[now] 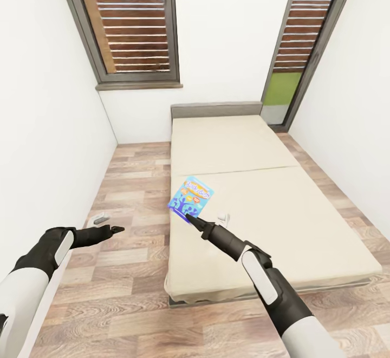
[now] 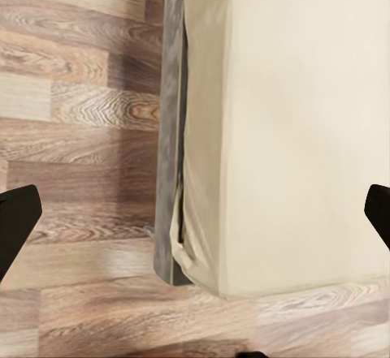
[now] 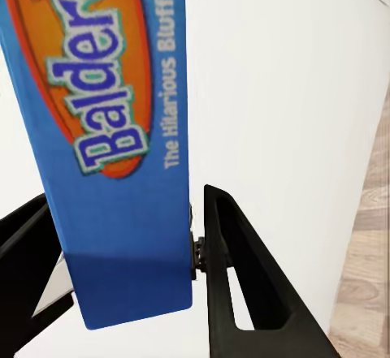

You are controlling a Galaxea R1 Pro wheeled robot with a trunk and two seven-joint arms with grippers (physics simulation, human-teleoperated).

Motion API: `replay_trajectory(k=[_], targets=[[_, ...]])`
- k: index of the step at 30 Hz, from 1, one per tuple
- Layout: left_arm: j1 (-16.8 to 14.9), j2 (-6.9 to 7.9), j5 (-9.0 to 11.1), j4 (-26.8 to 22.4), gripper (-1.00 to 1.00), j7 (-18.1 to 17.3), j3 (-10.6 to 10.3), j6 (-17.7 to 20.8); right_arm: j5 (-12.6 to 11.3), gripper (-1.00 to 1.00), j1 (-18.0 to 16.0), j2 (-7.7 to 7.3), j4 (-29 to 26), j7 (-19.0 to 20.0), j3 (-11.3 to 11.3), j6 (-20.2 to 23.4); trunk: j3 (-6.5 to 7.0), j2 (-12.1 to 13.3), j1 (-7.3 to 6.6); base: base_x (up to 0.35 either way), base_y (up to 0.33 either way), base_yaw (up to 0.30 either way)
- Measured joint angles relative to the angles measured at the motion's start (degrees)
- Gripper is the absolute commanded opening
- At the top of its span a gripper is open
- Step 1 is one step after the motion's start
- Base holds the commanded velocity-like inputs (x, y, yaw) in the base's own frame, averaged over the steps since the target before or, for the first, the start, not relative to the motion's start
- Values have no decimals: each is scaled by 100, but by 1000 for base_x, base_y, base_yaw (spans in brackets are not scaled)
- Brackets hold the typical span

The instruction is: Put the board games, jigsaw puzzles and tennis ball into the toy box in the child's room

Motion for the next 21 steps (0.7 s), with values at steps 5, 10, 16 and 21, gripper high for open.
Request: replay_trajectory(k=[5, 10, 16, 21], targets=[[-2, 4, -1, 0, 100, -5, 0, 0, 0, -100, 5, -12, -20, 1, -1, 1, 48, 0, 0, 0, 0, 0], [3, 8, 0, 0, 100, -35, -1, -6, 1, -100, 3, -5, -18, 1, -2, 1, 95, 0, 0, 0, 0, 0], [5, 10, 1, 0, 100, -55, 2, -11, 2, -100, 4, -15, -15, 1, -2, -1, 152, 0, 0, 0, 0, 0], [4, 19, 2, -2, 100, -77, -9, -16, 1, -100, 5, 14, -23, 1, 5, 1, 200, 0, 0, 0, 0, 0]])
